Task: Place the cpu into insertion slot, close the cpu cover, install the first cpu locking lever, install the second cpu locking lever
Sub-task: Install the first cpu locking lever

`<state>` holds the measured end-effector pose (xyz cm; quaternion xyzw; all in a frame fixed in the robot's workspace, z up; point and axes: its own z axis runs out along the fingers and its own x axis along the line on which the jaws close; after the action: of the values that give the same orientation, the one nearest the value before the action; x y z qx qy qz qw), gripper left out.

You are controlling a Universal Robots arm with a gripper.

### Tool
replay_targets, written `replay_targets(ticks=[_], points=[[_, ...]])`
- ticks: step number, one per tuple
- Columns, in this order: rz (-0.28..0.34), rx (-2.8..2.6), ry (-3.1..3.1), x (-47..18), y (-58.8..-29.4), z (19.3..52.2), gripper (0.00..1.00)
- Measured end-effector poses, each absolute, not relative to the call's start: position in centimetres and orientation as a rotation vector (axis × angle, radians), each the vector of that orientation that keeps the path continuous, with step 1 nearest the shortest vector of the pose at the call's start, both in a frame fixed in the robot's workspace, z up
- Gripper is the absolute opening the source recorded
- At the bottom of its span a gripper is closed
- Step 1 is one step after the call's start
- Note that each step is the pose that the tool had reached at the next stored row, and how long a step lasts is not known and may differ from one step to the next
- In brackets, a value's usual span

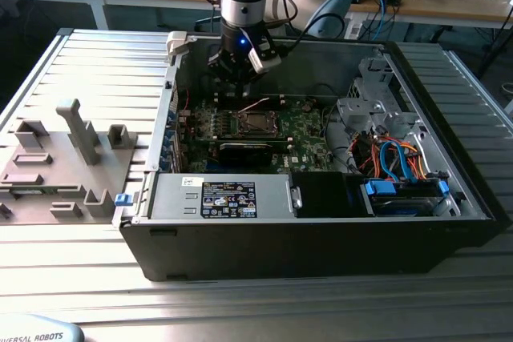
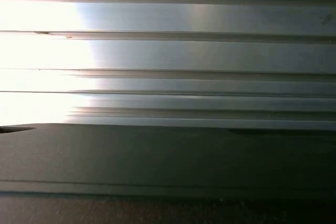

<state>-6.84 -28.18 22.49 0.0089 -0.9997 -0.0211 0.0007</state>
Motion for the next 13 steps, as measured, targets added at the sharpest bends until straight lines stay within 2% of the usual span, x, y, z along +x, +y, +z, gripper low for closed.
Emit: replay_targets(ticks=[13], points=[[-0.066,0.028,-3.139,-6.79,-28.04,22.11,0.11]])
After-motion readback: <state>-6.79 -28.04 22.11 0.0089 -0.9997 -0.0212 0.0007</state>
